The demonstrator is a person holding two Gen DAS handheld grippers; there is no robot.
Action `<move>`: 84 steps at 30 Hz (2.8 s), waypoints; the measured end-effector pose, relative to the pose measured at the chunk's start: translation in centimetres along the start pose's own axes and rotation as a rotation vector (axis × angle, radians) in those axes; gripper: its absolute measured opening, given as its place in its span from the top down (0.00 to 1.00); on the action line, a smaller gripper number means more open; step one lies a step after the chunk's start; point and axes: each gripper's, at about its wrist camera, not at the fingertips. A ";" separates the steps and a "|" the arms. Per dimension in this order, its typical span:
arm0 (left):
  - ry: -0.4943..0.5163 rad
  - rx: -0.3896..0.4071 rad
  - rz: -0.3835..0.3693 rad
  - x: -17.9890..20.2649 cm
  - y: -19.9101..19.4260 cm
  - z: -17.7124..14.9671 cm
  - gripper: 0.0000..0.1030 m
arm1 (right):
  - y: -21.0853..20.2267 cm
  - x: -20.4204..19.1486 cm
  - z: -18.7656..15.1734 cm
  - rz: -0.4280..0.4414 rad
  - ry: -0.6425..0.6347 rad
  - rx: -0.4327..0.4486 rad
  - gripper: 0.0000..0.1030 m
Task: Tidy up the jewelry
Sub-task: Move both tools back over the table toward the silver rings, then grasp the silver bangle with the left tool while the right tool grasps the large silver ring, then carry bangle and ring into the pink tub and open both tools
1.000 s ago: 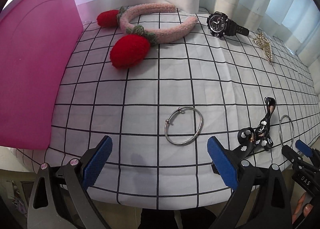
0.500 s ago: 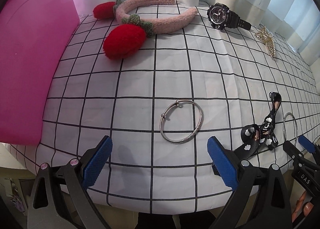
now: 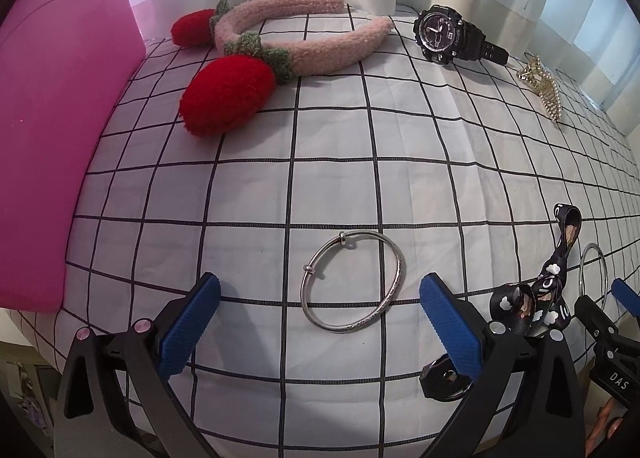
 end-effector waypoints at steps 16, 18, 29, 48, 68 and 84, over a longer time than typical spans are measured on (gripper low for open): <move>0.054 0.037 -0.037 0.9 -1.2 -0.4 0.37 | -0.5 -0.9 -0.1 0.033 -0.063 0.021 0.32; 0.065 0.049 -0.044 1.1 -1.6 -0.5 0.54 | -0.5 -1.1 0.0 0.035 -0.063 0.021 0.32; 0.061 0.019 -0.063 0.7 -1.8 -0.3 0.95 | -0.8 -0.9 0.2 0.055 -0.047 0.032 0.32; 0.009 0.057 -0.104 -0.3 -3.0 -0.3 0.97 | -1.6 -1.3 0.3 0.064 -0.052 0.056 0.32; -0.036 0.139 -0.136 -1.9 -6.4 0.8 0.97 | -3.4 -1.8 1.3 0.069 -0.067 0.107 0.33; -0.084 0.220 -0.138 -4.3 -9.7 2.9 0.97 | -6.1 -4.9 4.8 0.100 -0.135 0.185 0.33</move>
Point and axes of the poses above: each gripper's, at about its wrist camera, not at the fingertips, and y roughly the way its jaws point, x to its right, z to its top, and after that the axes turned 9 degrees about z, right-handed
